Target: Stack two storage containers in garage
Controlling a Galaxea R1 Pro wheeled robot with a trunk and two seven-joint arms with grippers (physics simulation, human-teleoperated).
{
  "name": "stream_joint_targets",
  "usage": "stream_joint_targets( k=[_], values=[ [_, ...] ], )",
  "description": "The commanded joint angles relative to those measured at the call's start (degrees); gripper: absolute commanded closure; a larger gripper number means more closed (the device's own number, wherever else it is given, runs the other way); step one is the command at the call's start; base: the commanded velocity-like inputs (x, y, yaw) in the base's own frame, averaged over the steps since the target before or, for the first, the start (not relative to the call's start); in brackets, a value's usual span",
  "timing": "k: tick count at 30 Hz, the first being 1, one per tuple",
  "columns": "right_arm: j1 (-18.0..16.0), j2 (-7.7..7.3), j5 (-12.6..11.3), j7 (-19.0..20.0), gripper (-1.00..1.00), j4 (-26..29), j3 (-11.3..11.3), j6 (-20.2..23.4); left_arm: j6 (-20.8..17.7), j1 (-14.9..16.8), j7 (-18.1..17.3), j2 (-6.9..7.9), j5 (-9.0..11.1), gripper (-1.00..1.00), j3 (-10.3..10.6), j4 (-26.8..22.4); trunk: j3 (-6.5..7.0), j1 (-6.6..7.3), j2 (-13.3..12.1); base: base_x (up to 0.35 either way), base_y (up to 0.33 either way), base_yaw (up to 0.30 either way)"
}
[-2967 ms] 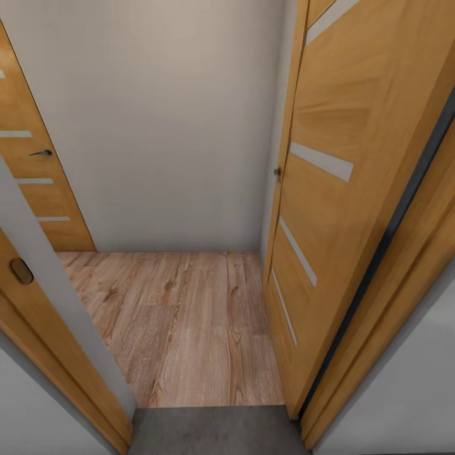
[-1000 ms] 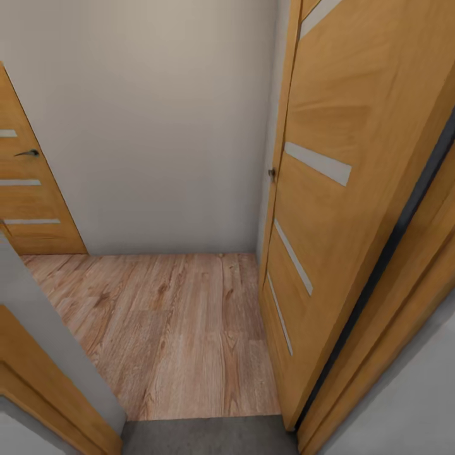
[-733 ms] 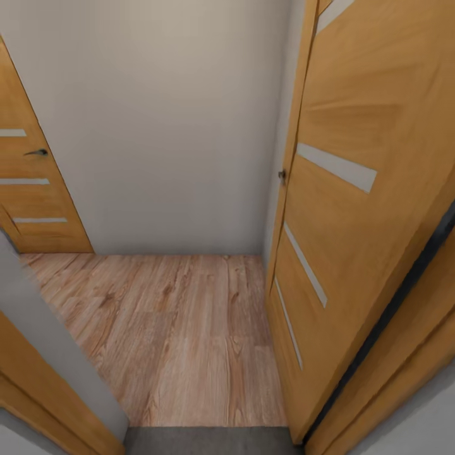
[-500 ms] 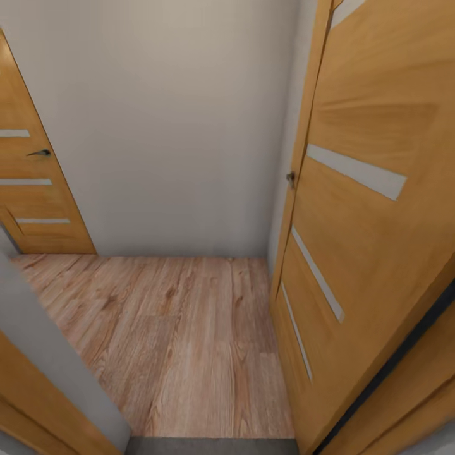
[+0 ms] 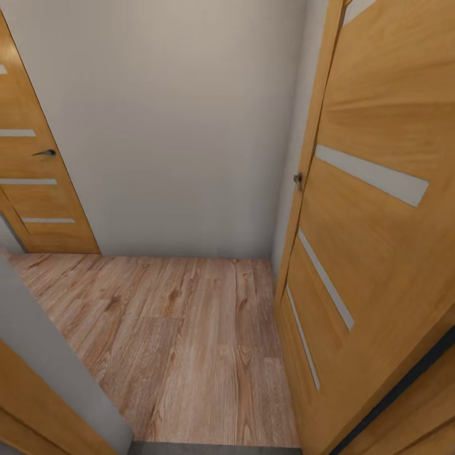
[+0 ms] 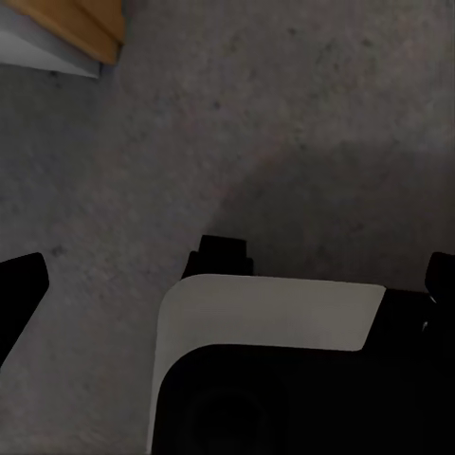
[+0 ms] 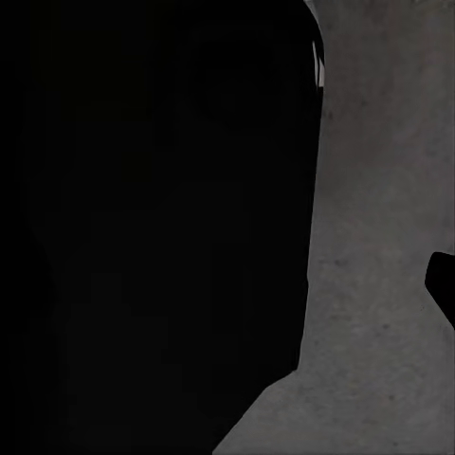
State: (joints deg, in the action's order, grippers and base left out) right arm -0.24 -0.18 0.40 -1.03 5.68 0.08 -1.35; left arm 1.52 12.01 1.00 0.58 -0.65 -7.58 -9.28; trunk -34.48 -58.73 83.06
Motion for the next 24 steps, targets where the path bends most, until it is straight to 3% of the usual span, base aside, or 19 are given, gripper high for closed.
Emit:
stream_joint_targets(
  k=[1,24],
  values=[
    [-0.02,0.00,0.04,-0.11,-1.00,-0.02,0.01,-0.14,0.16,0.03,0.05,-0.02,-0.07,-1.00,-0.24,0.03,-0.05,0.00,0.02,0.005,0.000,0.002],
    [-0.02,-0.04,0.04,-0.12,-1.00,0.02,-0.10,-0.18,0.15,0.03,0.05,-0.14,-0.13,-1.00,-0.24,0.05,0.36,0.00,0.02,0.003,0.000,0.029]
  ],
)
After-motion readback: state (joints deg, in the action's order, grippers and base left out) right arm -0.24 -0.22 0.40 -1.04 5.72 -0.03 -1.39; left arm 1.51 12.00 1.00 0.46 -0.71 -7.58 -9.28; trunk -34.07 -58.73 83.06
